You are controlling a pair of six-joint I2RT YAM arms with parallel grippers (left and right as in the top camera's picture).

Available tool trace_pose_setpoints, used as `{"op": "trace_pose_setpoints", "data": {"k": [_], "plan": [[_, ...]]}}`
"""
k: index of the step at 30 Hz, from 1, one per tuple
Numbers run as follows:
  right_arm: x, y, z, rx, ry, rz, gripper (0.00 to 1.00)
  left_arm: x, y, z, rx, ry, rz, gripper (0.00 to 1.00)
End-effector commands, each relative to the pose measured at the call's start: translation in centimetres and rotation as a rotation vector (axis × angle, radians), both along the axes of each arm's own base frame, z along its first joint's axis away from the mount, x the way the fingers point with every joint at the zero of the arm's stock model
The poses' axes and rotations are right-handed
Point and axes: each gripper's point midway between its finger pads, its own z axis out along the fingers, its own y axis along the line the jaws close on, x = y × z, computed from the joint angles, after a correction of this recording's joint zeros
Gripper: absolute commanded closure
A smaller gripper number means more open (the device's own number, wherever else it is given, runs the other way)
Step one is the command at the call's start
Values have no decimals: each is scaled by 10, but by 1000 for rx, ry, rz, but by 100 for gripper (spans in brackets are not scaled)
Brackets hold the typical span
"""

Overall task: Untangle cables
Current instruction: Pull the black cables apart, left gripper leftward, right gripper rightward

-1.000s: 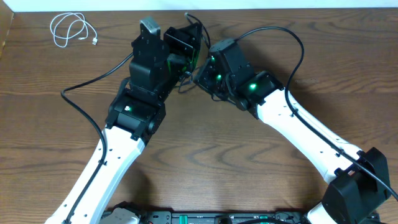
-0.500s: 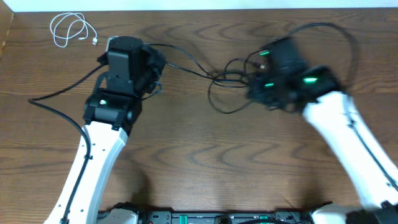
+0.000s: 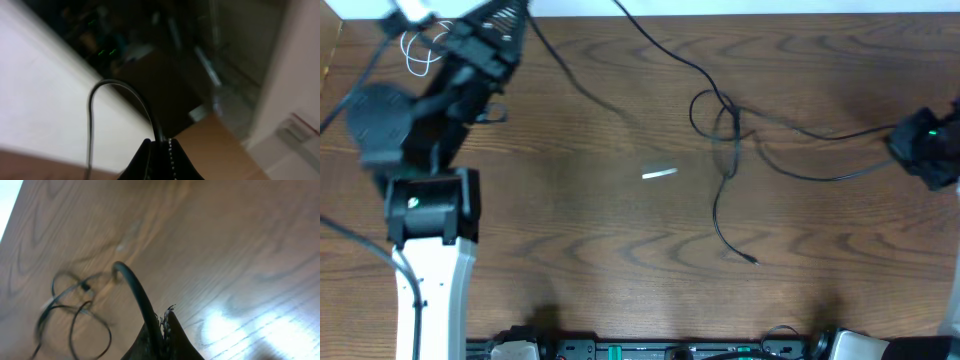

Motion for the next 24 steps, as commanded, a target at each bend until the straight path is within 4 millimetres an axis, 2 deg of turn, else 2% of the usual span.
{"op": "trace_pose_setpoints", "data": {"k": [1,4,6,10,13,15,16,18,21,24], "plan": [[-4,-15,0,24,-5,-34,99,-20,7,23,-66,-19,-47,92],[-5,-14,1,67,-21,-23,99,-21,11,19,-53,-4,-44,93],[-4,-10,2,79,-30,5,99,-18,7,8,-28,33,-61,92],[-4,-10,2,79,-30,4,99,-7,8,-26,-18,179,-57,93],[-5,-13,1,69,-26,-7,98,-1,9,-42,-14,239,-53,93],[-6,-17,1,53,-15,-33,76,0,9,-45,-11,252,-52,92],[-6,-17,0,54,-15,-32,50,0,9,-46,-12,254,-53,92],[-7,-15,0,58,-10,-24,25,0,8,-46,-11,254,-57,93],[-9,-10,-2,53,4,19,3,-2,5,-46,-3,252,-76,93],[-5,5,-1,83,-15,111,1,-4,3,-46,7,248,-90,93]]}}
